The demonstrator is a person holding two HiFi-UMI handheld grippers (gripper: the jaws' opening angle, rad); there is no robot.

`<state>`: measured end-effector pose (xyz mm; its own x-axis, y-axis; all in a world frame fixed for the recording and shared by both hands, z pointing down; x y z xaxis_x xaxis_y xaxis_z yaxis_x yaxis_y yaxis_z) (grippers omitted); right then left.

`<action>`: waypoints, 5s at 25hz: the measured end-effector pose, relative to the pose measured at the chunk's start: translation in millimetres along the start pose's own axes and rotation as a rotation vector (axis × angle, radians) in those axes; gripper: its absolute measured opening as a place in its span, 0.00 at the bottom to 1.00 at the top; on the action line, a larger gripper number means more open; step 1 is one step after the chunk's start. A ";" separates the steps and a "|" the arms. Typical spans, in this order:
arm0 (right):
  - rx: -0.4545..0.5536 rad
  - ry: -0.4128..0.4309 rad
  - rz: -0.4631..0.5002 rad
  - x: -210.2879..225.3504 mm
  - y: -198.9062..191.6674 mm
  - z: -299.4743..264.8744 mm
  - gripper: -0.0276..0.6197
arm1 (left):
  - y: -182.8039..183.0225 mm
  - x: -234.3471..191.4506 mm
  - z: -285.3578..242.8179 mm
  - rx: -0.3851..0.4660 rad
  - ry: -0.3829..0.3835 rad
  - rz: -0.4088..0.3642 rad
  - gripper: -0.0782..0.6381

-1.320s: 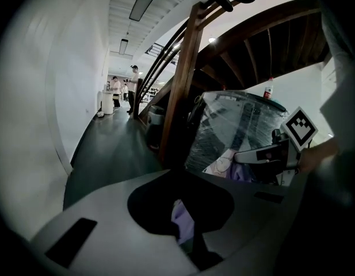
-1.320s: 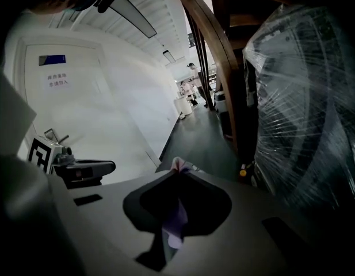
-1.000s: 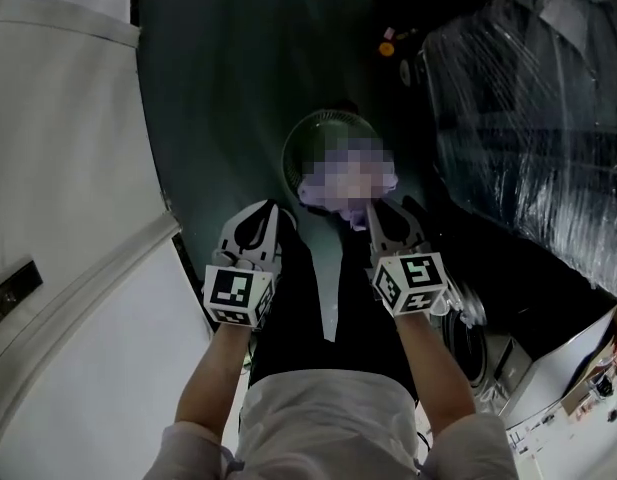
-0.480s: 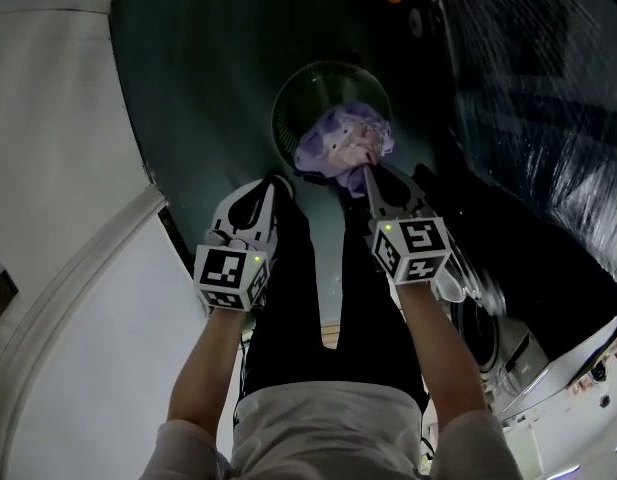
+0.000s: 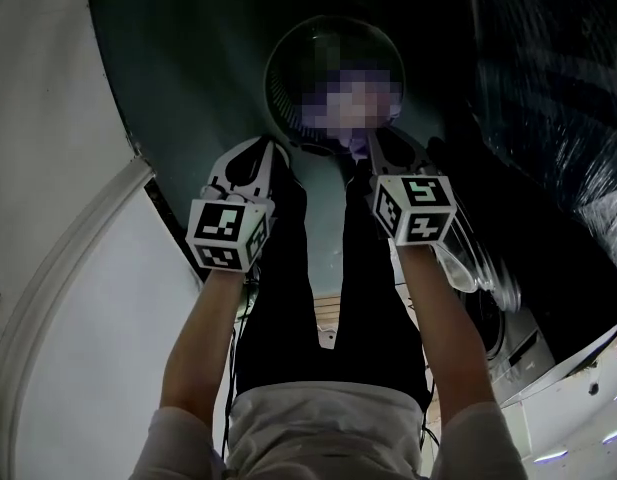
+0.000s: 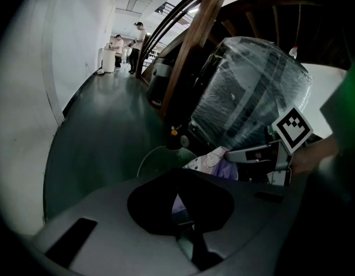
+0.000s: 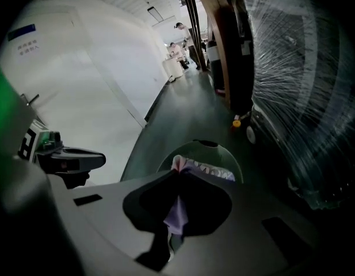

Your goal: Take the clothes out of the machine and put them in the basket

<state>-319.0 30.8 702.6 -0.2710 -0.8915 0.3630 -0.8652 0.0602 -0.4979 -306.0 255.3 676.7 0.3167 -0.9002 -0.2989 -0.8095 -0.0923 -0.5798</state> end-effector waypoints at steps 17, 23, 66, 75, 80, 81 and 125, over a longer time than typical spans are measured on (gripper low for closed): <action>-0.223 -0.076 -0.005 34.5 -37.5 -78.6 0.08 | -49.3 -23.6 -69.0 -0.226 -0.005 0.268 0.14; -0.311 -0.094 -0.074 40.6 -42.2 -99.0 0.08 | -63.6 -31.8 -84.6 -0.301 0.020 0.290 0.14; -0.394 -0.143 -0.121 35.0 -58.0 -102.7 0.05 | -71.5 -38.7 -95.5 -0.354 0.070 0.256 0.14; -0.367 -0.128 -0.099 33.1 -64.2 -93.0 0.05 | -81.4 -35.8 -85.1 -0.349 0.083 0.233 0.14; -0.345 -0.097 -0.102 25.6 -68.0 -85.7 0.05 | -87.6 -31.8 -76.2 -0.340 0.092 0.235 0.14; -0.339 -0.087 -0.105 23.5 -69.1 -83.9 0.05 | -88.4 -30.3 -74.3 -0.336 0.090 0.238 0.14; 0.239 0.007 0.007 -108.9 135.9 210.1 0.05 | 125.6 53.0 204.0 0.206 0.099 0.021 0.14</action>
<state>-318.3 41.8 429.9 -0.2799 -0.8883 0.3641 -0.7393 -0.0425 -0.6720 -290.0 282.9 433.5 0.2427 -0.9392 -0.2428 -0.6945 0.0066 -0.7195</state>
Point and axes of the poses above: the fingertips, and each gripper's own axes: z backward along the fingers, x to its right, y out of its top, the point moved 7 cm from there along z, backward along the fingers, and after that the axes turned 3 degrees about y, right-handed, at the moved point
